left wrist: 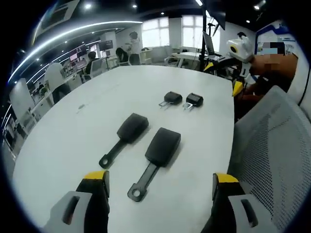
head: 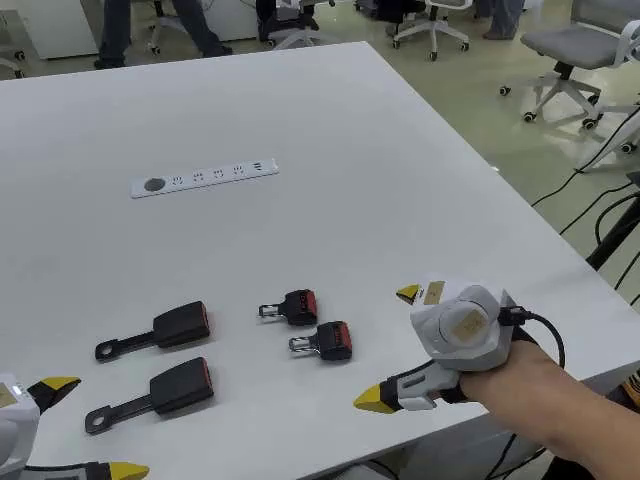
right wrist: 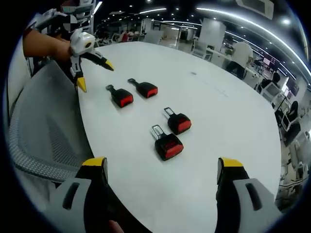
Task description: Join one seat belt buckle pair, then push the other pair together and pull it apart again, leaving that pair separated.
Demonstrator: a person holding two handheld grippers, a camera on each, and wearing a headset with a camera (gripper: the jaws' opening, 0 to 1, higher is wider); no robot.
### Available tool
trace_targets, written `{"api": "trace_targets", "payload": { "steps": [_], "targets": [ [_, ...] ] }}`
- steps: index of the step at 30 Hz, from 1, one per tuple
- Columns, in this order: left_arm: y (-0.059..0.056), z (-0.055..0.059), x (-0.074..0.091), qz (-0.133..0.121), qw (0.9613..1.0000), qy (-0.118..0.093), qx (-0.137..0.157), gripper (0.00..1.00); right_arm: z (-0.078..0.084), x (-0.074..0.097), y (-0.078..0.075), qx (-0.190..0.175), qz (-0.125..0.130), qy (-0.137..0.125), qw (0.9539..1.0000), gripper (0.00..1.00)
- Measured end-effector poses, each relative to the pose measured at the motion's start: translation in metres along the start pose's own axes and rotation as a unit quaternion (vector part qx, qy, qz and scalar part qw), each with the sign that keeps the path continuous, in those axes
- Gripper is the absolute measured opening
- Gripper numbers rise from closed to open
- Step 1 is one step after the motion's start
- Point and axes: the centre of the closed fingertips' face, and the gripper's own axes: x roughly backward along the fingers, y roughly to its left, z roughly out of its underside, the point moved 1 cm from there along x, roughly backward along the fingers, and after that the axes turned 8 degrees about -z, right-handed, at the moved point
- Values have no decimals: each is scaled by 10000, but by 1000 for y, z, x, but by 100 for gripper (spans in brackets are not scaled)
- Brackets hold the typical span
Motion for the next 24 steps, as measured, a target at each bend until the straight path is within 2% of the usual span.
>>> {"api": "trace_targets", "payload": {
  "steps": [7, 19, 24],
  "targets": [
    [4, 3, 5, -52, 10000, 45, -8, 88, -6, -5, 2, 50, -52, -40, 10000, 93],
    [1, -1, 4, -45, 10000, 14, 21, 88, -8, -4, 1, 89, -102, 26, 9999, 93],
    [5, 5, 2, -24, 10000, 46, 15, 88, -9, -4, 1, 95, -105, 26, 9999, 93]
  ]
}}
